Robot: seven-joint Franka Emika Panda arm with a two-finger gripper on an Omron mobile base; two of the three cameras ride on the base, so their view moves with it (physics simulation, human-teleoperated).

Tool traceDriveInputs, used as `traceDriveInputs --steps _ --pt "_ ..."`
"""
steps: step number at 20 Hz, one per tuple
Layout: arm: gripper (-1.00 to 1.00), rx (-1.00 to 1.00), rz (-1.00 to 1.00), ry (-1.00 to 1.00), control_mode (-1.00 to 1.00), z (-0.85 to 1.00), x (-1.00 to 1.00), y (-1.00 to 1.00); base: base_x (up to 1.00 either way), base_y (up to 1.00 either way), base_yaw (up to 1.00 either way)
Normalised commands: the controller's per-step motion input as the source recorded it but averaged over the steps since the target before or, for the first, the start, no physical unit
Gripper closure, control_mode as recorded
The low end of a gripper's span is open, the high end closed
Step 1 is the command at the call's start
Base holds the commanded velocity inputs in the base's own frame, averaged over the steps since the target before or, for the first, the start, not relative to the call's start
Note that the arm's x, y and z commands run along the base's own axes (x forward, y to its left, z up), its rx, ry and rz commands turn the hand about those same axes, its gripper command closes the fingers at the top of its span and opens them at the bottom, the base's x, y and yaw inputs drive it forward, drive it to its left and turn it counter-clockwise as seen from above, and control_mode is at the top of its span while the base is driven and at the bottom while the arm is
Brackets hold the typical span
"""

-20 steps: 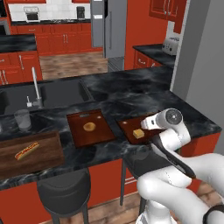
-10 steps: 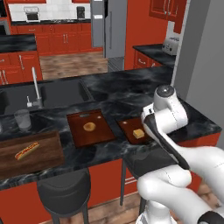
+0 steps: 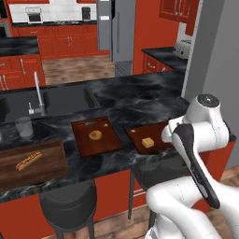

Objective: Take the cake and donut from the fridge and place them on the empty tray on the dining counter.

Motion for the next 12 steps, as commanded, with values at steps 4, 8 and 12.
traceDriveInputs --steps 4,8,12 --pt "-1.00 0.00 0.00 0.00 -1.00 -0.27 -0.50 0.41 0.00 0.00 0.00" --pt "-1.00 0.00 0.00 0.00 -1.00 -0.19 -0.61 0.30 0.00 0.00 0.00" --pt "-1.00 0.00 0.00 0.00 -1.00 -0.36 -0.39 0.22 0.00 0.00 0.00"
